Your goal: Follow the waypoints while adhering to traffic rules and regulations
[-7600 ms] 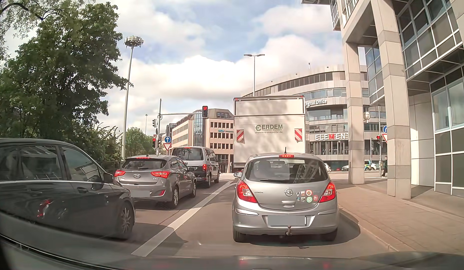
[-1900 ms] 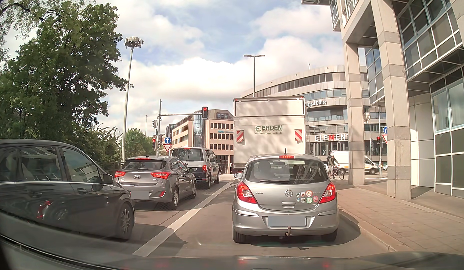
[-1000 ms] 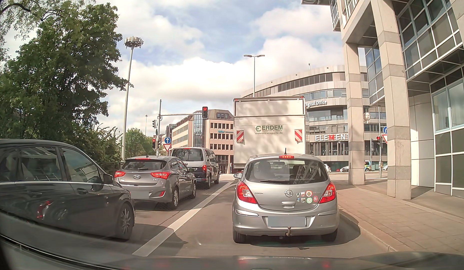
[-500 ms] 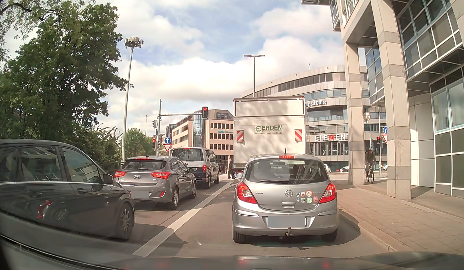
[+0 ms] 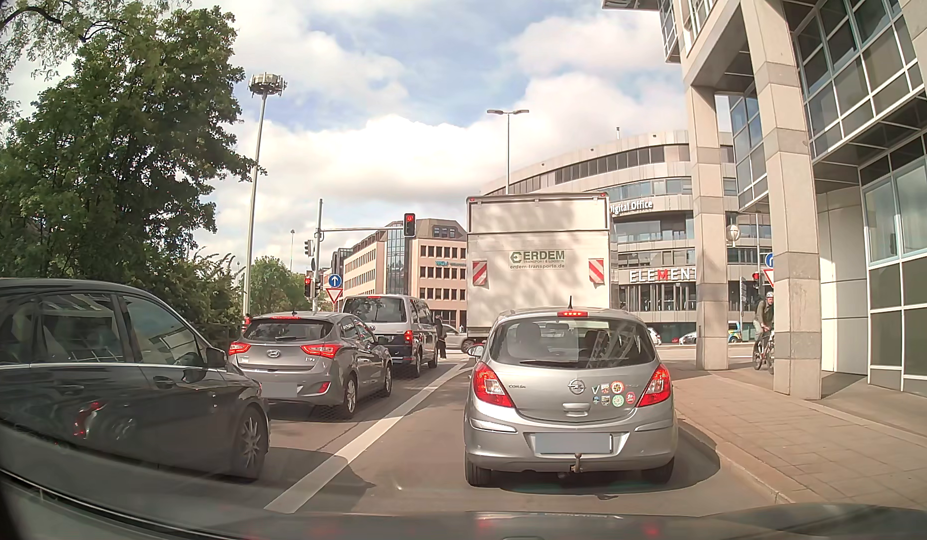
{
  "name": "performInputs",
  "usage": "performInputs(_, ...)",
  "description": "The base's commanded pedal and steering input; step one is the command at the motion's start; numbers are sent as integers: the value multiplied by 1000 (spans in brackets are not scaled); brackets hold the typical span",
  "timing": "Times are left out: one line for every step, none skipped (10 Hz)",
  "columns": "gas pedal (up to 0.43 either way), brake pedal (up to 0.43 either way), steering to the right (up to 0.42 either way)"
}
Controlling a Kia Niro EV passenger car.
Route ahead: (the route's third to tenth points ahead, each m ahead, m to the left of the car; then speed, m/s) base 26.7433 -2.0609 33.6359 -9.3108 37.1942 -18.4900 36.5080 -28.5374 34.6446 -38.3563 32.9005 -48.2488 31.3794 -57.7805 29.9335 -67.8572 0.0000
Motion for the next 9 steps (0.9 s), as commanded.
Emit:
performInputs(0, 250, 5)
performInputs(0, 250, 5)
performInputs(0, 250, 5)
performInputs(0, 250, 5)
performInputs(0, 250, 5)
performInputs(0, 250, 5)
performInputs(0, 250, 5)
performInputs(0, 250, 5)
performInputs(0, 250, 5)
